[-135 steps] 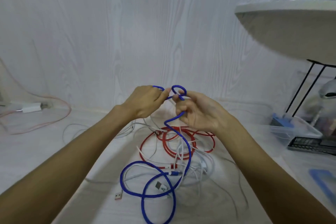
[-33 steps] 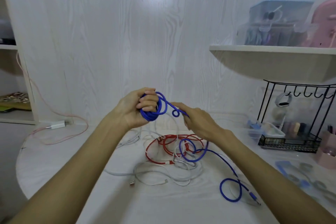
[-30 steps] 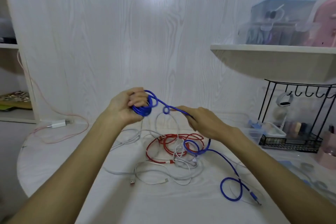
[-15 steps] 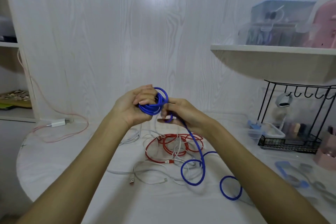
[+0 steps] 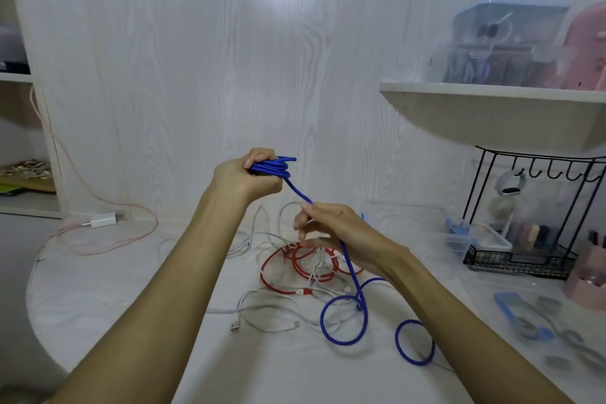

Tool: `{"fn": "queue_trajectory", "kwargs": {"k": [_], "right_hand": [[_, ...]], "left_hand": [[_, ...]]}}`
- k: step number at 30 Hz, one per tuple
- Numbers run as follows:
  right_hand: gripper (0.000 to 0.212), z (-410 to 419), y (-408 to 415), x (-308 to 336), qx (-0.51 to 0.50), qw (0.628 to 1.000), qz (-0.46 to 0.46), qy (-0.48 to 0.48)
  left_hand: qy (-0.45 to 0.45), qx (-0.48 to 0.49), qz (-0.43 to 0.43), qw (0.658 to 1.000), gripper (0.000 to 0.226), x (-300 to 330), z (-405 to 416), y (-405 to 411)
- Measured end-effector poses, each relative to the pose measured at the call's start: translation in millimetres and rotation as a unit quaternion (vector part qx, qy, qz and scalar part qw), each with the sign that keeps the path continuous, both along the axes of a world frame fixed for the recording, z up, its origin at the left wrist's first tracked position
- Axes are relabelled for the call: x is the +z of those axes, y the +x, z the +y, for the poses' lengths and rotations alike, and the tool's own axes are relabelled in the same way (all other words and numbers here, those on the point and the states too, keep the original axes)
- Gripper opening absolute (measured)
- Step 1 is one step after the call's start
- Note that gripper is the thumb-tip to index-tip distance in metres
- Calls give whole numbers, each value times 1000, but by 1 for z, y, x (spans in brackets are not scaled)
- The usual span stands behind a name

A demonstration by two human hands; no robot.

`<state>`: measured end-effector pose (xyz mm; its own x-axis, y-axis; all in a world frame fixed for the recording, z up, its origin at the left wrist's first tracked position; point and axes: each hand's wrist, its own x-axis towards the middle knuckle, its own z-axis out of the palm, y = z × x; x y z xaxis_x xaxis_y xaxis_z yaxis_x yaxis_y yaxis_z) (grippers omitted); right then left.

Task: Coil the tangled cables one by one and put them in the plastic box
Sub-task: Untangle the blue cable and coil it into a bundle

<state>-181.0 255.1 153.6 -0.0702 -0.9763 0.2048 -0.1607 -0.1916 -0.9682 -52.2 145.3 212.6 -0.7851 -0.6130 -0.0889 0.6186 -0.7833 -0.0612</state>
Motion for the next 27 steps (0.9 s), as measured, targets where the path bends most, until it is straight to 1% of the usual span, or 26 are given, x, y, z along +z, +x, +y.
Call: {"fn": "queue_trajectory", "kwargs": {"k": [1, 2, 3, 5, 6, 7, 8, 9, 10, 12, 14, 15, 16, 18, 20, 21, 22, 23, 24, 27], "right_hand": [[29, 2, -1, -2, 29, 999, -10, 11], [28, 4, -1, -1, 65, 997, -39, 29], [26, 6, 0, -1, 101, 990, -85, 55], [29, 10, -2, 1, 160, 964, -184, 106], [31, 12, -4, 0, 180, 950, -220, 126], [33, 14, -6, 0, 198, 938, -247, 141], [34, 16, -8, 0, 211, 931, -256, 151], [32, 17, -9, 1, 214, 934, -238, 157], [30, 17, -9, 1, 206, 946, -191, 161], [27, 16, -6, 4, 170, 969, -66, 167], [27, 15, -1, 10, 123, 976, 62, 171], [29, 14, 2, 14, 100, 970, 143, 169], [32, 14, 5, 19, 77, 956, 232, 164], [38, 12, 6, 31, 31, 916, 374, 144], [40, 12, 3, 46, -1, 884, 454, 111], [40, 13, 0, 52, -6, 874, 476, 99], [39, 14, -4, 58, -6, 868, 487, 96], [38, 16, -7, 62, -3, 868, 487, 100], [37, 18, -12, 64, 2, 872, 477, 108], [33, 24, -26, 67, 7, 894, 426, 137]], "left_hand": [[-3, 6, -2, 1000, 31, -2, 2, -2], [-18, 11, 1, 1000, 30, -4, 6, -5], [-40, 14, 6, 999, 29, -6, 10, -8], [-98, 20, 15, 995, 32, -7, 12, -11], [-140, 29, 5, 990, 35, -6, 10, -12], [-196, 44, -25, 979, 37, -5, 8, -13], [-257, 64, -65, 962, 38, -3, 6, -14], [-312, 91, -108, 939, 37, -1, 4, -17], [-357, 125, -149, 914, 36, 0, 2, -21], [-428, 190, -220, 855, 35, -2, 0, -26], [-507, 228, -282, 782, 36, -8, -2, -31], [-551, 234, -310, 738, 38, -11, -3, -33], [-596, 233, -338, 690, 39, -16, -5, -36], [-677, 206, -396, 586, 42, -27, -8, -39], [-731, 174, -448, 485, 47, -38, -10, -40], [-749, 162, -465, 444, 49, -43, -10, -40], [-765, 147, -469, 416, 51, -47, -7, -39], [-778, 128, -465, 402, 54, -51, -2, -39], [-785, 106, -459, 403, 58, -54, 3, -38], [-771, 38, -452, 447, 68, -57, 13, -35]]}}
